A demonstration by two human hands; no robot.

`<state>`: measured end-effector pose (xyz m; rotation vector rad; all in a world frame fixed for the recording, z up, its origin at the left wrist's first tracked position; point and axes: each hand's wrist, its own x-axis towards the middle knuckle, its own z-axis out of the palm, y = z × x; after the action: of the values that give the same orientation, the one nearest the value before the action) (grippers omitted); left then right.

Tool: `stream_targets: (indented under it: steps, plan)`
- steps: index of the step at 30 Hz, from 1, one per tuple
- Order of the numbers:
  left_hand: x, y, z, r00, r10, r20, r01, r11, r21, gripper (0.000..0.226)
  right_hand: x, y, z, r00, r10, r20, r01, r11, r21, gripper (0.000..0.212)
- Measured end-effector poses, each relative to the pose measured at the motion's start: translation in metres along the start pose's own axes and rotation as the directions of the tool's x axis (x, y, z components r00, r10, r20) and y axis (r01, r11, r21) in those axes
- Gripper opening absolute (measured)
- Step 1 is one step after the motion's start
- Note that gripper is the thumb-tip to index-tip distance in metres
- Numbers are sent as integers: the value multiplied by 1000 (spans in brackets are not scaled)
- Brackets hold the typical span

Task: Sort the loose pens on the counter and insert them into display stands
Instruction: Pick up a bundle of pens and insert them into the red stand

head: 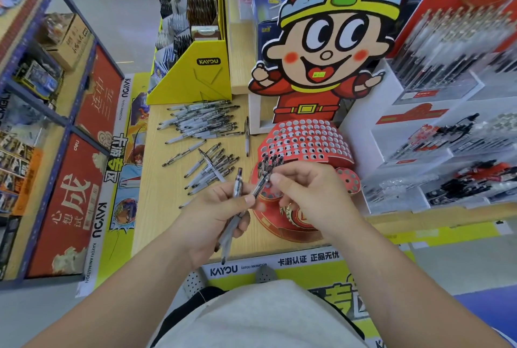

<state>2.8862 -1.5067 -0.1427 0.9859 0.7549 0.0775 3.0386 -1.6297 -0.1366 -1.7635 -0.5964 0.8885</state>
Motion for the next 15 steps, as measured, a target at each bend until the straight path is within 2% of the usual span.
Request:
stream_targets:
  steps: [3,8,12,15]
  plan:
    - [0,2,6,997,23,79,-26,999,31,23,-1,0,-4,995,-8,98,2,998,58,6]
    - [0,5,8,992,12,125,-24,995,94,22,-4,3,-11,994,-31,106,21,995,94,8]
    - [7,0,3,997,-35,65,32,998,56,32,-5,5,-8,997,-29,67,23,995,95,6]
    - [15,-7,-5,996,-71,-49,72,997,32,33,-4,2,-12,1000,7,5,-7,988,154,8]
